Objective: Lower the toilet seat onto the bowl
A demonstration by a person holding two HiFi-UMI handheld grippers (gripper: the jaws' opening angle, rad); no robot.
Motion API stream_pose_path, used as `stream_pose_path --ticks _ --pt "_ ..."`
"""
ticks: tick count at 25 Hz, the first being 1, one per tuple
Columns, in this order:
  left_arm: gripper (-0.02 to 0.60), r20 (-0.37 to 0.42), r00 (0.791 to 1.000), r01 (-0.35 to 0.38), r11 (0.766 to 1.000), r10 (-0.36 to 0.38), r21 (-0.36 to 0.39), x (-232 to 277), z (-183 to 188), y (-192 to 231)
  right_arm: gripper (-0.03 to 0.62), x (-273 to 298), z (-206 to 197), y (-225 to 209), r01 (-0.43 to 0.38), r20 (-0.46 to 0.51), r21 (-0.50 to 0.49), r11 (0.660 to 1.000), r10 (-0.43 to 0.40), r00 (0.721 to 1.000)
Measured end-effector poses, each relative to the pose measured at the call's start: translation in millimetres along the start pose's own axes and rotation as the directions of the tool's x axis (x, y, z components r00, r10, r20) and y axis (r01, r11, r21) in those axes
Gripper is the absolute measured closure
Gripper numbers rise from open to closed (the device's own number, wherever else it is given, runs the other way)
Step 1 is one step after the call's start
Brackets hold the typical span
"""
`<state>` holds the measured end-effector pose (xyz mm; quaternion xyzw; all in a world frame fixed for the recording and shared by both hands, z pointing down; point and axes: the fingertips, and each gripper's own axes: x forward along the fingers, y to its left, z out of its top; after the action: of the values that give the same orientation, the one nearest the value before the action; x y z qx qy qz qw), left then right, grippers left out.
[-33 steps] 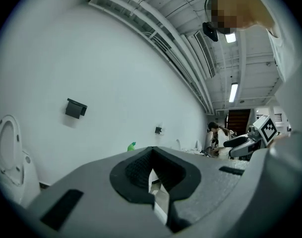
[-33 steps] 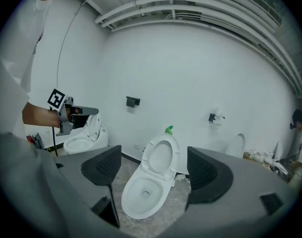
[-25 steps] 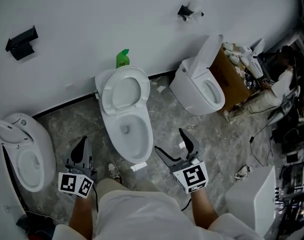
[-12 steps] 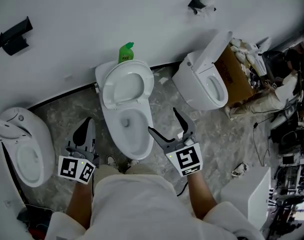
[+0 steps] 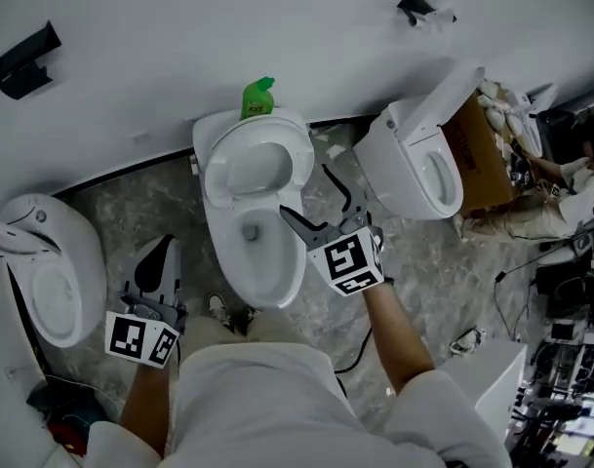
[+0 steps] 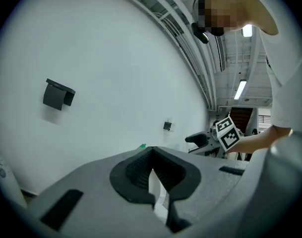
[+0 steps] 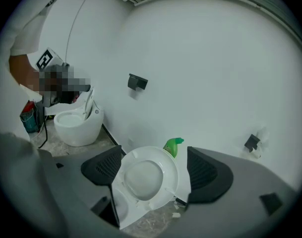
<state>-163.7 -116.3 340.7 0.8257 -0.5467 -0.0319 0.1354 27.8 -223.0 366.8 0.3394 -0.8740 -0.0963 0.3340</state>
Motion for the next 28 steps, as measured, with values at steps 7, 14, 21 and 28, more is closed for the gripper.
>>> stream_pose_path --ticks 7,14,21,28 --pt "0.586 -0.020 0.999 -0.029 1.000 0.029 -0.008 18.3 -17.9 9.7 0.212 80.3 -25.4 -10.6 -0.110 -0.070 -0.096 0.989 0.103 0.992" --pt "0.586 -0.031 0.998 -0.050 0.998 0.049 -0.028 23.2 -39.1 9.5 0.212 140.3 -53.4 -20.4 -0.167 -0.166 -0.224 0.960 0.131 0.977" --pt "0.586 -0.052 0.996 -0.074 0.996 0.072 -0.042 18.7 -58.5 11.7 0.212 196.4 -88.5 -22.5 -0.217 -0.277 -0.224 0.950 0.152 0.949" --pt "0.586 -0.076 0.991 -0.110 0.993 0.107 -0.036 8.4 -67.8 15.8 0.213 234.0 -99.4 -26.0 -0.248 -0.332 -0.319 0.915 0.137 0.933"
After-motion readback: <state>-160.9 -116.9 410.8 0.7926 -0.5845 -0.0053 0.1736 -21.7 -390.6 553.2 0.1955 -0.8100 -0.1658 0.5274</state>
